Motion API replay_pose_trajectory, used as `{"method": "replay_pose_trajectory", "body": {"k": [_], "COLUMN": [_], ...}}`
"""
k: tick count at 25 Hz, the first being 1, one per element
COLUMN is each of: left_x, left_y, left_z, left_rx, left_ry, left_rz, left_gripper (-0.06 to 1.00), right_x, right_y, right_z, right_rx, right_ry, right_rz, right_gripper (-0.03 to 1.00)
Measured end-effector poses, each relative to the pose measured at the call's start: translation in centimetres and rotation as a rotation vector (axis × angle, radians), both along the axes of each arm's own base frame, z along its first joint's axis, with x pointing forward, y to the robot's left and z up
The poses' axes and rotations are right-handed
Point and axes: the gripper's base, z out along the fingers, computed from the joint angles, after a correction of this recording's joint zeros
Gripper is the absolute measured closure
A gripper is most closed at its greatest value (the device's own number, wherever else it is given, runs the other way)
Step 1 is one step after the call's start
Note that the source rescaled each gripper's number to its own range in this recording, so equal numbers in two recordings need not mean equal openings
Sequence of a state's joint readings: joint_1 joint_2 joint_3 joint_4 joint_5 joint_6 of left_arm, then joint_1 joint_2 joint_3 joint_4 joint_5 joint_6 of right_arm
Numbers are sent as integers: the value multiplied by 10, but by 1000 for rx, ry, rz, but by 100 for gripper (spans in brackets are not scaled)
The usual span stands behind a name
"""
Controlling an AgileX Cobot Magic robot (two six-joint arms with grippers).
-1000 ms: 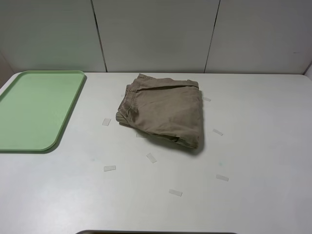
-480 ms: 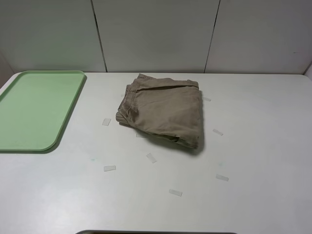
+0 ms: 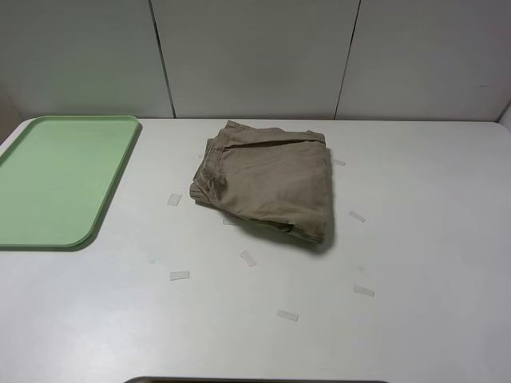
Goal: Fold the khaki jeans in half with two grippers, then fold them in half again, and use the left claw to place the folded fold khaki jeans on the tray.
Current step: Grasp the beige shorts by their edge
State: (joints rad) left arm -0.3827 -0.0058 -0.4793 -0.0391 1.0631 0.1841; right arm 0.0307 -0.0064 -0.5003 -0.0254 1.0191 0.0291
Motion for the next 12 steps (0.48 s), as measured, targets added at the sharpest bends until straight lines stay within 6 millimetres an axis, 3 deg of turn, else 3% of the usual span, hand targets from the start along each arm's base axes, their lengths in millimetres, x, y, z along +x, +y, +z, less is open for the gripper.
{"method": "replay_pose_trajectory", "body": {"k": [12], "left_x": [0], "left_y": [0], "left_z": [0], "left_rx": [1], "left_ry": [0], "left_rz": [1], "left_gripper": [11], "right_x": [0], "right_y": [0], "right_z": [0], "right_rx": [4], "right_ry": [0], "right_rz": [3], "right_gripper": [-3]}}
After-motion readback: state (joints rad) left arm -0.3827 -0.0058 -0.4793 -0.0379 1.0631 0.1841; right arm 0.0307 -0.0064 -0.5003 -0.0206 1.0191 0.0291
